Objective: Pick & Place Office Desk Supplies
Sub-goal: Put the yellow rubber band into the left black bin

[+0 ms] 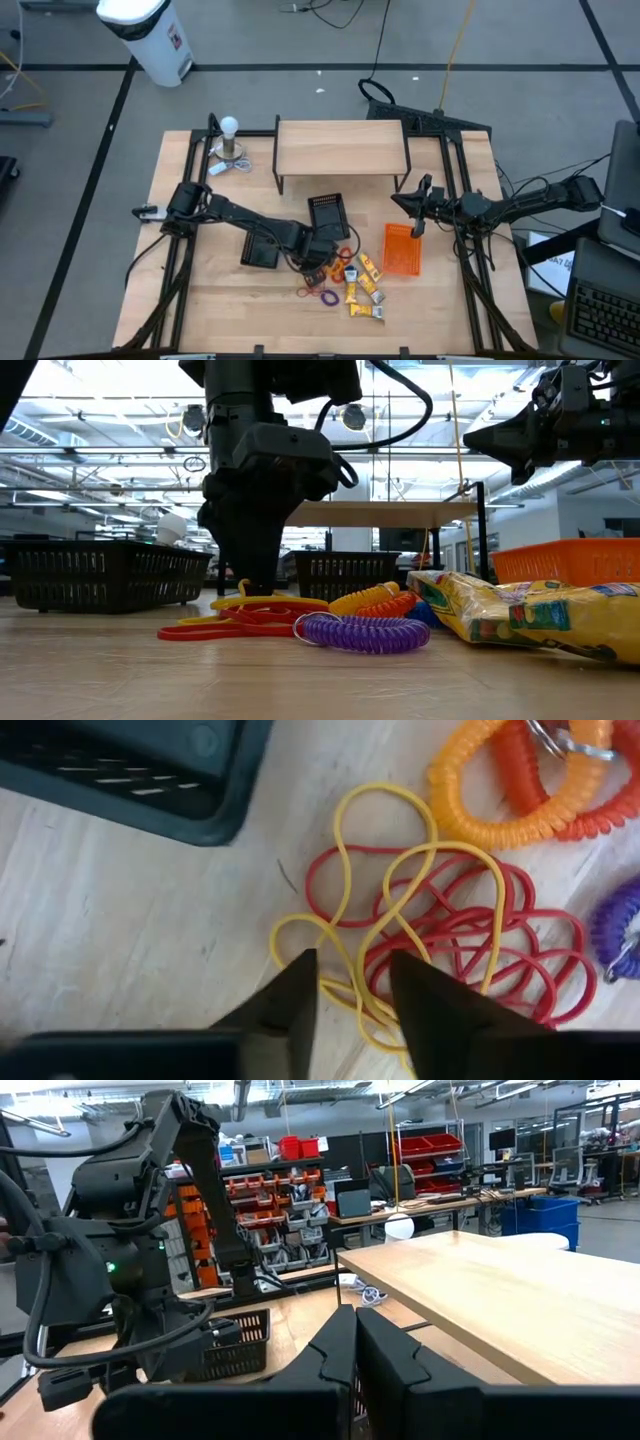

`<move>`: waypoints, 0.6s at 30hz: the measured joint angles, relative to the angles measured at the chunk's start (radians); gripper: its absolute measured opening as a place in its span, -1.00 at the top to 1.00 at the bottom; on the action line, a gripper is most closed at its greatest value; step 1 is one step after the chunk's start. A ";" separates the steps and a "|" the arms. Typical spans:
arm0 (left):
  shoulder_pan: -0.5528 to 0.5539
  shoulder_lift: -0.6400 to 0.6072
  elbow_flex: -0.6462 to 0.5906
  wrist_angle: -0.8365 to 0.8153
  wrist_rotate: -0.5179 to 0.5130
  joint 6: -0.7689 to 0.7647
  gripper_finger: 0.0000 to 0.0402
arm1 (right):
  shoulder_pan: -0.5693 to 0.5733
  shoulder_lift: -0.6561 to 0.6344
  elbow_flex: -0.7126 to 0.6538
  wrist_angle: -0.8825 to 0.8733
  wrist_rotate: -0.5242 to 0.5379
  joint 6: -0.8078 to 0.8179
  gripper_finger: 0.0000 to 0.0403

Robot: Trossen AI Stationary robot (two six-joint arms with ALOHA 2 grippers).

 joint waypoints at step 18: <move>-0.054 -0.250 0.000 0.000 -0.144 0.145 0.98 | 0.000 0.000 0.000 0.000 -0.015 0.000 1.00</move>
